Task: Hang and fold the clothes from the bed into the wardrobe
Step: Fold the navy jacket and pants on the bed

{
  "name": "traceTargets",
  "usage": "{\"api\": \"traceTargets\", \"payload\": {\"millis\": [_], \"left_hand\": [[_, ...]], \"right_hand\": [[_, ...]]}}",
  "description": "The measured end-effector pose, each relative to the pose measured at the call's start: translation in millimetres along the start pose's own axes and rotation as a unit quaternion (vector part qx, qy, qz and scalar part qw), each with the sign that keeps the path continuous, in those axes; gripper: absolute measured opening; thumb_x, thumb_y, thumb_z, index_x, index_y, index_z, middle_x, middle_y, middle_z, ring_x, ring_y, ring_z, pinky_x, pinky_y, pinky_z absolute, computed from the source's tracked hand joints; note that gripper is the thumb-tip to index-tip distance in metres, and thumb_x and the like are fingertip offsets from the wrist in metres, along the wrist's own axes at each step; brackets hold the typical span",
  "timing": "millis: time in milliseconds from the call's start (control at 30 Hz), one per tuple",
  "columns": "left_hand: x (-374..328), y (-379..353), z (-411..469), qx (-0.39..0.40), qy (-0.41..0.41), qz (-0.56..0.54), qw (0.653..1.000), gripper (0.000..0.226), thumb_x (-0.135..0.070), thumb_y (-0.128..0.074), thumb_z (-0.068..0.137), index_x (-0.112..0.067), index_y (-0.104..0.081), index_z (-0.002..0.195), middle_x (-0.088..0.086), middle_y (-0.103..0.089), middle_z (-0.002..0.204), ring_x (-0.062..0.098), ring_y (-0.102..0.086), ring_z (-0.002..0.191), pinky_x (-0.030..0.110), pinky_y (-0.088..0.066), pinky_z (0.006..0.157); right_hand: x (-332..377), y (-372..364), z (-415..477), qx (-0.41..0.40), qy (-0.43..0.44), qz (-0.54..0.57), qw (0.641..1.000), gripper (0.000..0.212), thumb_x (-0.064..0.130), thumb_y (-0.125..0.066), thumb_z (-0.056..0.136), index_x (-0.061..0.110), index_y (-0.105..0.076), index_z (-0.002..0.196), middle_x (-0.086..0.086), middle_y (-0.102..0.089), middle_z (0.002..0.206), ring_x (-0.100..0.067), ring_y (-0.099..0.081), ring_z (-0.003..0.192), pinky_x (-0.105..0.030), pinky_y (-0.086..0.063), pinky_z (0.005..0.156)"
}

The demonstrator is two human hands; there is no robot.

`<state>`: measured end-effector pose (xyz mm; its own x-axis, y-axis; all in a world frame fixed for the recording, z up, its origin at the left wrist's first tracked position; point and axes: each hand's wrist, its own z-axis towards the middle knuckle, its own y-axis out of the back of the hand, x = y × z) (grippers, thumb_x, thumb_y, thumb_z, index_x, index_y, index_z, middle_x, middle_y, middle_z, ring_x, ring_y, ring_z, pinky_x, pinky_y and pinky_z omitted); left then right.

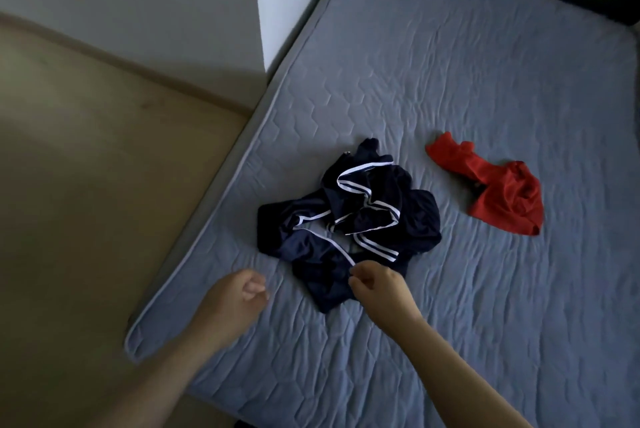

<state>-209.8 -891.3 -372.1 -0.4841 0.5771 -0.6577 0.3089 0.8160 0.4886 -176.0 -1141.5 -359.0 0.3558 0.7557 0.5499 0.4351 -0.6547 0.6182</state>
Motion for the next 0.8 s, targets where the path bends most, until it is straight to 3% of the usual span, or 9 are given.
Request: {"api": "traceTargets", "payload": {"millis": [200, 333, 467, 600, 667, 733, 800], "left_hand": [[67, -17, 39, -0.048, 0.036, -0.024, 0.998, 0.016, -0.015, -0.059, 0.091, -0.014, -0.062, 0.107, -0.003, -0.065, 0.101, 0.003, -0.058, 0.087, 0.007, -0.039, 0.068], [112, -26, 64, -0.077, 0.055, -0.04, 0.995, 0.017, -0.014, -0.06, 0.091, -0.015, -0.063, 0.107, -0.003, -0.065, 0.101, 0.005, -0.059, 0.088, 0.015, -0.041, 0.074], [143, -29, 87, -0.094, 0.059, -0.047, 0.993, 0.014, -0.012, -0.06, 0.09, -0.015, -0.063, 0.104, -0.004, -0.064, 0.098, 0.007, -0.059, 0.087, 0.014, -0.039, 0.07], [170, -34, 110, -0.099, 0.057, -0.044, 0.992, 0.012, -0.011, -0.06, 0.09, -0.015, -0.063, 0.102, -0.007, -0.062, 0.092, 0.0, -0.055, 0.08, 0.008, -0.036, 0.066], [180, -35, 120, -0.096, 0.058, -0.04, 0.993, 0.013, -0.013, -0.059, 0.091, -0.014, -0.062, 0.104, -0.009, -0.06, 0.091, -0.004, -0.053, 0.078, 0.005, -0.035, 0.064], [184, -36, 128, -0.095, 0.061, -0.036, 0.993, 0.014, -0.014, -0.058, 0.091, -0.014, -0.062, 0.105, -0.008, -0.061, 0.093, 0.0, -0.054, 0.079, 0.01, -0.037, 0.066], [187, -39, 135, -0.096, 0.065, -0.033, 0.993, 0.015, -0.015, -0.058, 0.091, -0.015, -0.062, 0.105, -0.01, -0.061, 0.092, 0.004, -0.056, 0.083, 0.014, -0.038, 0.069]], "right_hand": [[-3, -79, 74, 0.059, 0.054, -0.072, 0.994, 0.038, 0.031, -0.059, 0.093, 0.018, -0.057, 0.128, 0.0, -0.057, 0.128, -0.014, -0.058, 0.108, -0.023, -0.046, 0.088], [6, -129, 122, 0.077, 0.085, -0.12, 0.986, 0.054, 0.033, -0.056, 0.094, 0.021, -0.04, 0.144, -0.005, -0.041, 0.144, -0.023, -0.048, 0.124, -0.034, -0.044, 0.099], [9, -171, 158, 0.103, 0.067, -0.181, 0.976, 0.069, 0.03, -0.052, 0.095, 0.031, -0.015, 0.153, -0.012, -0.013, 0.158, -0.029, -0.019, 0.144, -0.04, -0.033, 0.108], [5, -202, 184, 0.109, 0.038, -0.224, 0.968, 0.082, 0.034, -0.054, 0.093, 0.038, 0.002, 0.152, -0.017, 0.01, 0.16, -0.033, 0.01, 0.147, -0.047, -0.019, 0.117], [2, -212, 194, 0.105, 0.037, -0.242, 0.964, 0.082, 0.035, -0.055, 0.093, 0.035, 0.0, 0.153, -0.015, 0.005, 0.16, -0.031, 0.008, 0.148, -0.048, -0.017, 0.118], [0, -219, 204, 0.104, 0.046, -0.27, 0.956, 0.07, 0.034, -0.057, 0.091, 0.023, -0.022, 0.15, -0.013, -0.027, 0.153, -0.028, -0.02, 0.144, -0.047, -0.023, 0.115], [-4, -222, 209, 0.086, 0.057, -0.297, 0.949, 0.041, 0.031, -0.058, 0.088, 0.015, -0.048, 0.125, -0.008, -0.057, 0.124, -0.026, -0.05, 0.121, -0.041, -0.032, 0.108]]}}
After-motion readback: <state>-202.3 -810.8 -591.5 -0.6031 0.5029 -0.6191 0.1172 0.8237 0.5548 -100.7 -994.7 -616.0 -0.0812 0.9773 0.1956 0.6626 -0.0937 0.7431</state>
